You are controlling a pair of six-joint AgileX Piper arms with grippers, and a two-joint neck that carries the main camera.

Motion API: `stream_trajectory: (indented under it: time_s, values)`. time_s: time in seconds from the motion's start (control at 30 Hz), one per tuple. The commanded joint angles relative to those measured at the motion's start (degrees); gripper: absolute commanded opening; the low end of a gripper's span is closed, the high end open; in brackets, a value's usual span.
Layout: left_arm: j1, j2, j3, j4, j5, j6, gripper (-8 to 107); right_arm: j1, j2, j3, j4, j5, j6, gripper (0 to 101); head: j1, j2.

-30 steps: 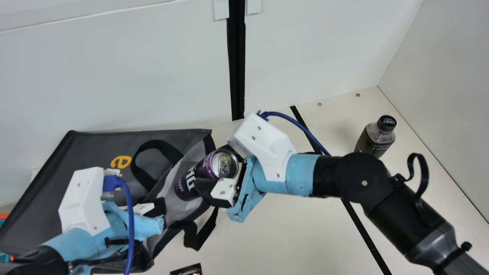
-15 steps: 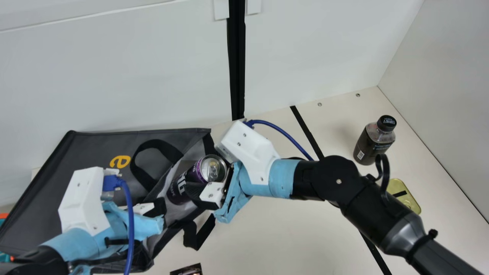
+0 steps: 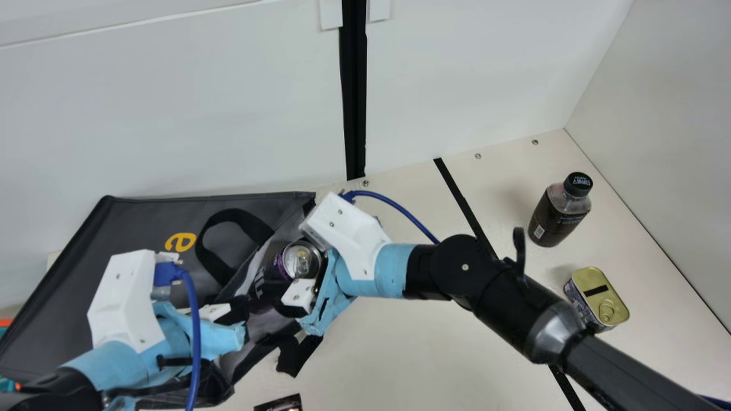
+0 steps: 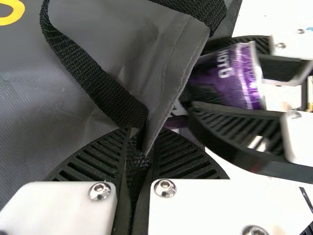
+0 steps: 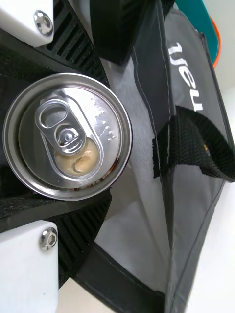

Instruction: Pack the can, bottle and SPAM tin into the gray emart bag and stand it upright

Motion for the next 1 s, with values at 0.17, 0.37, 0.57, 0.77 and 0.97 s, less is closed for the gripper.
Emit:
stream_trajectory:
  time_s: [0.17,0.37,0.57,0.77,0.97]
  values:
    - [0.00,0.00,0.00,0.00,0.00,0.00,-8,1.22,3.50,-0.85,0.97,-1.22,-1.29,0,-1.30,-0.05]
    - [0.00,0.00,0.00,0.00,0.00,0.00,-8,2.11,6.60,-2.08,1.60,-2.19,-2.14,0,-1.30,-0.05]
    - [0.00,0.00,0.00,0.00,0.00,0.00,-8,2.90,9.72,-3.64,1.95,-2.83,-2.68,0,-1.30,-0.05]
    - [0.00,0.00,0.00,0.00,0.00,0.00,-8,3.90,12.39,-5.15,2.19,-3.40,-2.85,0,-1.30,-0.05]
    - [0.00,0.00,0.00,0.00,0.00,0.00,-8,5.17,14.66,-6.61,2.45,-3.91,-2.92,0,-1.30,-0.05]
